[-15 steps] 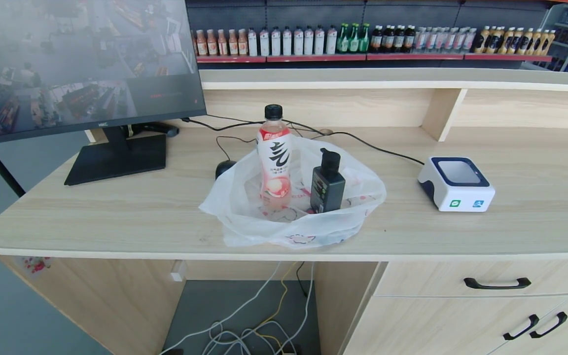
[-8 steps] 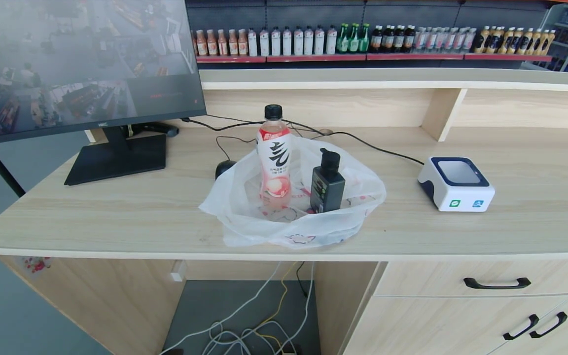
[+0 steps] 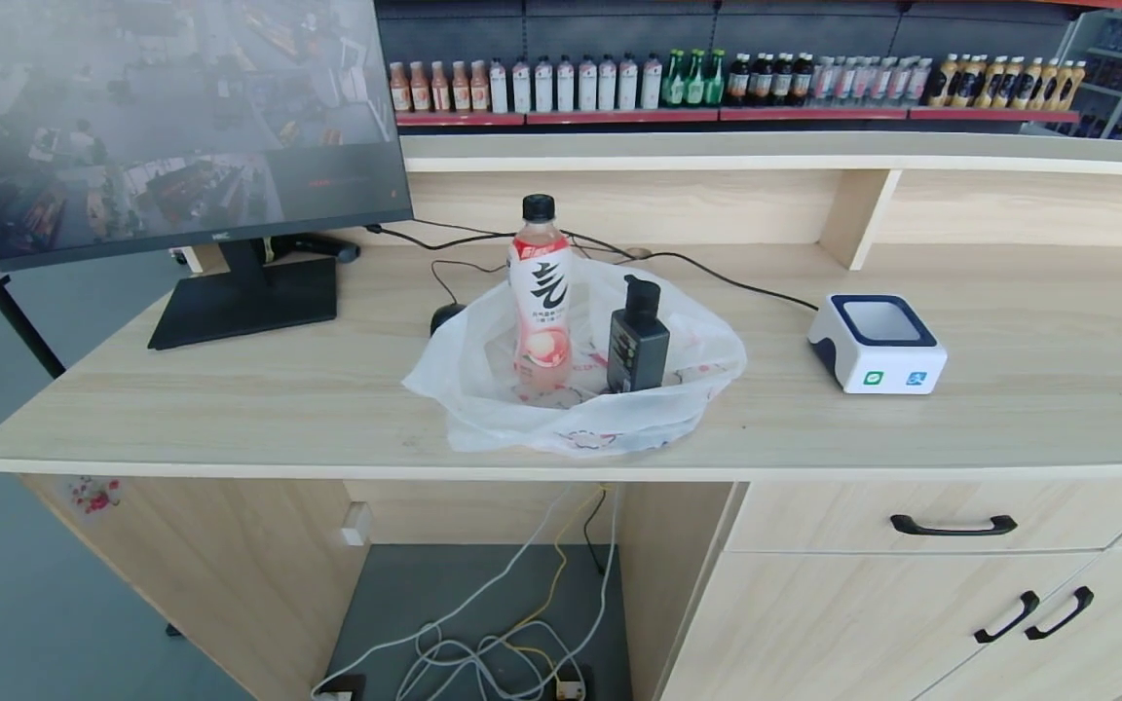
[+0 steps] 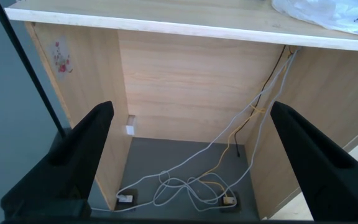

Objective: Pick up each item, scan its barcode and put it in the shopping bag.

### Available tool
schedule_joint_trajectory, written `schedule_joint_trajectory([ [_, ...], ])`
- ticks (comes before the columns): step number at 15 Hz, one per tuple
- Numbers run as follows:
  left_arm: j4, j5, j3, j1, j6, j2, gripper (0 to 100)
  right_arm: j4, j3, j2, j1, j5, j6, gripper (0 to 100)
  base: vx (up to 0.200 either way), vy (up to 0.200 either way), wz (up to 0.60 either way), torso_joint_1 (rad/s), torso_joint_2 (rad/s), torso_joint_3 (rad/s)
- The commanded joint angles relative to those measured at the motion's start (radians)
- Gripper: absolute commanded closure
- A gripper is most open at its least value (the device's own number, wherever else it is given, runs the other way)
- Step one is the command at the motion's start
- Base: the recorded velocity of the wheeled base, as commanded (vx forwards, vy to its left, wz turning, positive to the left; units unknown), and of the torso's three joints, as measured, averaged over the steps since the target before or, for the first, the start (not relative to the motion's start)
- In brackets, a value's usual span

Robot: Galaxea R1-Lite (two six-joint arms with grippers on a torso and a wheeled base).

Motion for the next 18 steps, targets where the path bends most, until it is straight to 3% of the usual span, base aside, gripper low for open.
schedule_joint_trajectory([
  [1, 0.0, 0.0, 0.0, 0.0, 0.001, 0.0, 0, 0.0, 0.001, 0.002, 0.001, 0.0, 0.012, 0, 0.0, 0.0, 0.0, 0.0, 0.0, 0.0],
  [18, 0.0, 0.0, 0.0, 0.0, 0.001, 0.0, 0, -0.002, 0.001, 0.002, 0.001, 0.0, 0.012, 0, 0.0, -0.2, 0.0, 0.005, 0.01, 0.001],
])
